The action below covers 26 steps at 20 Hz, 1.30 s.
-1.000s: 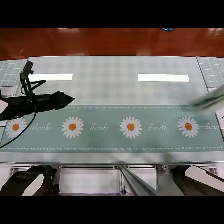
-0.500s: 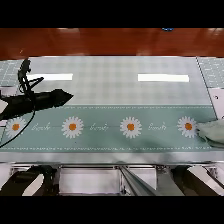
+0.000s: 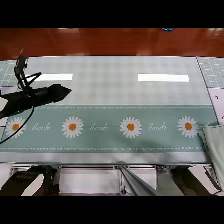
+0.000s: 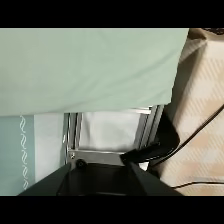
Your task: Fold the shirts.
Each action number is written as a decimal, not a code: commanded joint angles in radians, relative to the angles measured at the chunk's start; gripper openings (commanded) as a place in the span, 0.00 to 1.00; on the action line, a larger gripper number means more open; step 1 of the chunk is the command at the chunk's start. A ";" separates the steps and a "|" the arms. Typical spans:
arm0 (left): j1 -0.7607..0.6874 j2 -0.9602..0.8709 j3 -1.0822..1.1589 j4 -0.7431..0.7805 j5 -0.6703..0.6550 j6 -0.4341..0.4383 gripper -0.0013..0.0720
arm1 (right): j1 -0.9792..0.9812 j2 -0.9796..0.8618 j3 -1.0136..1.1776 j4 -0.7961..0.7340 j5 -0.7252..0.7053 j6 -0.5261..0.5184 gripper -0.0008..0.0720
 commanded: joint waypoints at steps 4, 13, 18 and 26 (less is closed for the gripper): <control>0.000 -0.197 0.314 0.000 0.011 0.092 0.04 | 0.066 -0.002 -0.008 0.654 -0.112 0.034 0.04; -0.052 -0.472 0.703 0.214 -0.312 -0.017 0.04 | 1.431 -0.199 -0.006 0.456 -0.764 0.034 0.04; -0.013 -0.429 0.503 0.440 -0.332 -0.216 0.04 | 1.524 -0.393 -0.006 0.257 -0.612 0.117 0.04; -0.030 -0.432 0.437 0.435 -0.335 -0.216 0.04 | 1.525 -0.375 -0.006 0.082 -0.567 0.117 0.04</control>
